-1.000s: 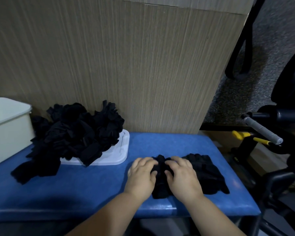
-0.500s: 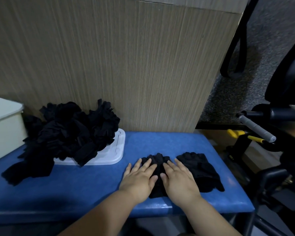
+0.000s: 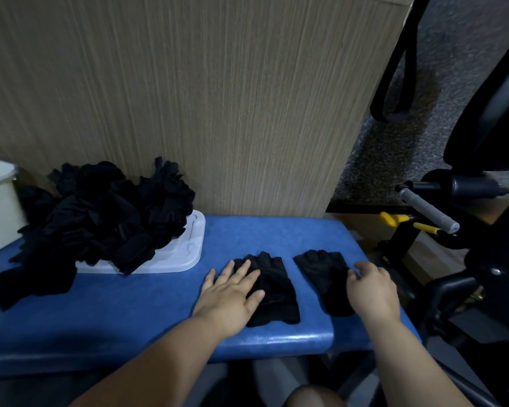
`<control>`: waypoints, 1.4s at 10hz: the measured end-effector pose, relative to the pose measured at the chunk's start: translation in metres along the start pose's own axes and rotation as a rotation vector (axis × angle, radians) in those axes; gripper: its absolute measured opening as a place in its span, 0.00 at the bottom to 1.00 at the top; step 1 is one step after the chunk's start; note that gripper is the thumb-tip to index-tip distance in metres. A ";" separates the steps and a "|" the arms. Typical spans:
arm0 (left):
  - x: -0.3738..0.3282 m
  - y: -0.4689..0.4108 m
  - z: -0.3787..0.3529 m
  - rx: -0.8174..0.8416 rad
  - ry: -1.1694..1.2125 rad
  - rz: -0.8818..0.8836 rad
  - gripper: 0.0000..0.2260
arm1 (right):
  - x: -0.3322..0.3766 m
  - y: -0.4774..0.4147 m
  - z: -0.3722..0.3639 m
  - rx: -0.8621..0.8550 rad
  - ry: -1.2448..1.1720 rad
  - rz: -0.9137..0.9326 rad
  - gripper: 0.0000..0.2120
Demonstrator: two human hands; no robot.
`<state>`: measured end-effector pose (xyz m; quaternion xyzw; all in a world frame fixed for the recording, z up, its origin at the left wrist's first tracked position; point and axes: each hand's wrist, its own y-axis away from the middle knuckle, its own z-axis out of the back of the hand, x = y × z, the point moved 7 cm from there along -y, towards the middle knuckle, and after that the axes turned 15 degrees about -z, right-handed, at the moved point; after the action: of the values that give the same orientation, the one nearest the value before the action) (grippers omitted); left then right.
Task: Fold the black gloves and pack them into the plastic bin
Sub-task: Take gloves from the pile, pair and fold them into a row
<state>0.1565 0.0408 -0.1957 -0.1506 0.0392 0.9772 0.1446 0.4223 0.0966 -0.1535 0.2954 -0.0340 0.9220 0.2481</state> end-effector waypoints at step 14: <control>0.018 0.013 0.025 -0.511 0.699 0.213 0.24 | 0.076 0.071 -0.064 0.428 -0.288 0.283 0.10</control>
<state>0.1295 0.0359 -0.1773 -0.4978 -0.1418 0.8554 -0.0206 0.3011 0.0812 -0.1573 0.4612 0.0858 0.8821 0.0417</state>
